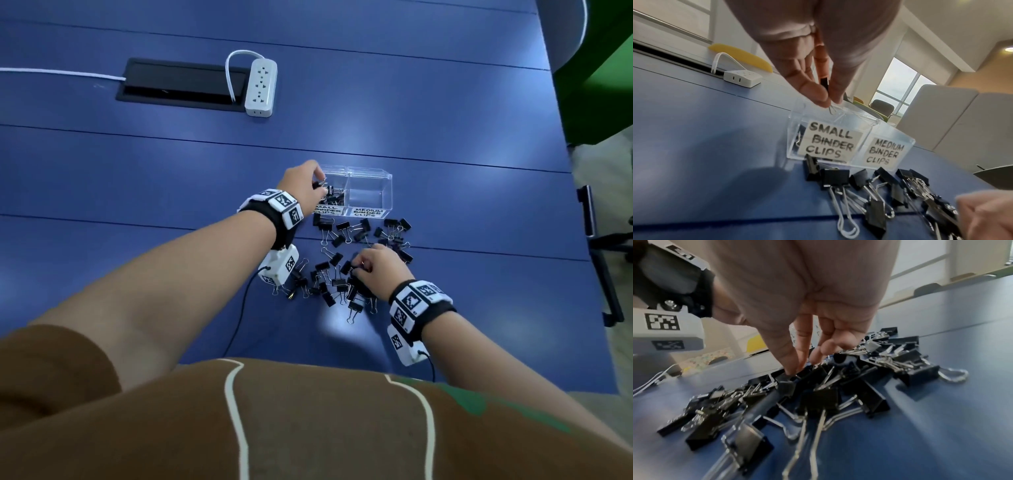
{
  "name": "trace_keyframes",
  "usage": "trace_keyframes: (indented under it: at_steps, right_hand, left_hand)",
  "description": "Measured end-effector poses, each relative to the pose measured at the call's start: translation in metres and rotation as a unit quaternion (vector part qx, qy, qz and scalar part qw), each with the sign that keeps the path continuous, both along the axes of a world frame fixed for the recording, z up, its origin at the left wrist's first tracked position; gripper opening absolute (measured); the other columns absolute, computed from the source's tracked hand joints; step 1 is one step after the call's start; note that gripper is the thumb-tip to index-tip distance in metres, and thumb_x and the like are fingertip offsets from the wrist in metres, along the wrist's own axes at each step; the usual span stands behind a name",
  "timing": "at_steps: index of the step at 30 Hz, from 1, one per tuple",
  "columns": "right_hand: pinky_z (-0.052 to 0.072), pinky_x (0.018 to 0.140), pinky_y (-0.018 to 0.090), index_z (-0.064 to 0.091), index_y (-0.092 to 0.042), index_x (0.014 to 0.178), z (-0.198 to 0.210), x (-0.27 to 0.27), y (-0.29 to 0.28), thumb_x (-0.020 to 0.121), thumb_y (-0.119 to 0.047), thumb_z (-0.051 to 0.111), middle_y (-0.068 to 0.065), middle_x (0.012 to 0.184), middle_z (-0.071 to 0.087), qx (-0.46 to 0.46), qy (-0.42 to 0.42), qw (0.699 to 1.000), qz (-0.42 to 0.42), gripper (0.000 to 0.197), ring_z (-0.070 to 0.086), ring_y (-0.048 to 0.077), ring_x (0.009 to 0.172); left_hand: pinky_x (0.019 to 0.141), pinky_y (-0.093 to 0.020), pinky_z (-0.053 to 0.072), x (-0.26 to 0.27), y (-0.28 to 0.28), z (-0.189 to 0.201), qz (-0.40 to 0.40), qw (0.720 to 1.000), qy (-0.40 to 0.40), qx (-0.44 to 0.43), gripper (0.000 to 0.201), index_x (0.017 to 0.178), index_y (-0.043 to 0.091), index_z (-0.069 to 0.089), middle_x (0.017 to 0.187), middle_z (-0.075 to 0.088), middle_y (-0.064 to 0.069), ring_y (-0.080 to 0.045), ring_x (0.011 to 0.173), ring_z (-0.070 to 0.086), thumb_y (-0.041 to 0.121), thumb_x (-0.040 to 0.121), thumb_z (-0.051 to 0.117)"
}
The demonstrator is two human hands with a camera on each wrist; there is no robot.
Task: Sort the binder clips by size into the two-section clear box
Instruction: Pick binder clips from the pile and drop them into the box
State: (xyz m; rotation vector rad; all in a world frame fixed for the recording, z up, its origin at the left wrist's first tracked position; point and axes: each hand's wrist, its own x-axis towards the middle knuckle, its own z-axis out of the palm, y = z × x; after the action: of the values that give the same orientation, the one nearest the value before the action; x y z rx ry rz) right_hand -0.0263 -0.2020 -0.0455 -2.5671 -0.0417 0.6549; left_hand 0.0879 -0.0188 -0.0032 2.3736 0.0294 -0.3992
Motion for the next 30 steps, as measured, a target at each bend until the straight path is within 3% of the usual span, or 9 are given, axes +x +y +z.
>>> trace_keyframes:
  at_steps: [4, 7, 10, 13, 16, 20, 24, 27, 30]
  right_hand:
    - [0.047, 0.078, 0.028, 0.064, -0.021, 0.089, -0.002, 0.004, -0.017, 0.085, -0.017, 0.061, 0.001, 0.091, 0.054, 0.035, -0.04, 0.994, -0.094, 0.006, 0.053, 0.015, 0.08]
    - [0.049, 0.079, 0.031, 0.062, -0.019, 0.095, -0.005, 0.009, -0.031, 0.084, -0.016, 0.061, 0.0, 0.096, 0.052, 0.011, -0.058, 0.989, -0.139, 0.011, 0.051, 0.016, 0.082]
    - [0.048, 0.081, 0.031, 0.062, -0.017, 0.097, -0.007, 0.01, -0.029, 0.084, -0.019, 0.061, 0.0, 0.098, 0.051, -0.007, -0.028, 0.992, -0.12, 0.013, 0.049, 0.015, 0.085]
    - [0.048, 0.076, 0.029, 0.064, -0.018, 0.084, -0.006, 0.01, -0.026, 0.084, -0.019, 0.06, 0.0, 0.094, 0.055, 0.006, -0.009, 0.994, -0.104, 0.004, 0.054, 0.015, 0.08]
    - [0.05, 0.077, 0.029, 0.062, -0.02, 0.079, 0.0, 0.016, -0.037, 0.085, -0.015, 0.06, -0.001, 0.091, 0.057, 0.023, -0.036, 0.987, -0.158, 0.008, 0.055, 0.014, 0.077]
    - [0.043, 0.076, 0.026, 0.064, -0.017, 0.099, 0.002, 0.034, -0.051, 0.087, -0.014, 0.058, 0.004, 0.095, 0.059, 0.013, -0.065, 0.983, -0.171, 0.014, 0.055, 0.018, 0.083]
    - [0.05, 0.087, 0.036, 0.061, -0.018, 0.115, -0.009, 0.048, -0.042, 0.086, -0.025, 0.062, 0.007, 0.098, 0.059, 0.0, -0.046, 0.991, -0.128, 0.029, 0.056, 0.025, 0.098]
    - [0.049, 0.085, 0.037, 0.062, -0.017, 0.107, -0.016, 0.047, -0.035, 0.084, -0.026, 0.064, 0.008, 0.105, 0.058, -0.014, -0.042, 0.991, -0.127, 0.024, 0.055, 0.024, 0.099]
    - [0.048, 0.08, 0.036, 0.06, -0.013, 0.094, -0.019, 0.042, -0.032, 0.081, -0.02, 0.065, 0.006, 0.097, 0.053, -0.002, -0.052, 0.989, -0.137, 0.015, 0.052, 0.022, 0.09]
  left_hand:
    - [0.09, -0.034, 0.047, -0.003, -0.007, -0.002, -0.039, 0.998, -0.017, 0.043, 0.029, 0.117, 0.014, 0.055, 0.124, 0.053, -0.01, -0.026, 0.106, 0.057, 0.019, 0.09, 0.059]
    - [0.087, -0.039, 0.052, -0.024, -0.015, -0.006, -0.092, 0.994, -0.04, 0.053, 0.02, 0.109, 0.017, 0.055, 0.121, 0.048, -0.004, -0.025, 0.1, 0.06, 0.021, 0.09, 0.057]
    - [0.082, -0.041, 0.055, -0.047, -0.026, -0.02, -0.151, 0.985, -0.026, 0.075, 0.013, 0.101, 0.018, 0.057, 0.112, 0.05, -0.003, -0.023, 0.089, 0.06, 0.019, 0.088, 0.057]
    - [0.084, -0.041, 0.054, -0.065, -0.034, -0.033, -0.209, 0.972, 0.002, 0.107, 0.025, 0.114, 0.02, 0.056, 0.12, 0.047, -0.002, -0.023, 0.1, 0.057, 0.019, 0.089, 0.058]
    - [0.088, -0.044, 0.052, -0.076, -0.032, -0.043, -0.266, 0.953, 0.015, 0.142, 0.042, 0.13, 0.022, 0.049, 0.127, 0.043, -0.004, -0.024, 0.114, 0.048, 0.021, 0.09, 0.06]
    - [0.086, -0.043, 0.053, -0.081, -0.028, -0.047, -0.273, 0.946, 0.011, 0.173, 0.033, 0.121, 0.018, 0.054, 0.122, 0.042, -0.006, -0.026, 0.114, 0.046, 0.02, 0.088, 0.06]
    - [0.082, -0.042, 0.052, -0.08, -0.032, -0.044, -0.256, 0.952, -0.01, 0.167, 0.023, 0.11, 0.014, 0.055, 0.114, 0.043, -0.008, -0.027, 0.107, 0.047, 0.017, 0.088, 0.058]
    - [0.081, -0.04, 0.048, -0.08, -0.047, -0.041, -0.26, 0.952, -0.041, 0.153, 0.02, 0.108, 0.011, 0.055, 0.113, 0.045, -0.01, -0.028, 0.105, 0.047, 0.013, 0.088, 0.055]
    - [0.09, -0.042, 0.047, -0.079, -0.063, -0.042, -0.276, 0.948, -0.05, 0.151, 0.024, 0.111, 0.009, 0.055, 0.115, 0.047, -0.011, -0.029, 0.108, 0.047, 0.015, 0.087, 0.057]
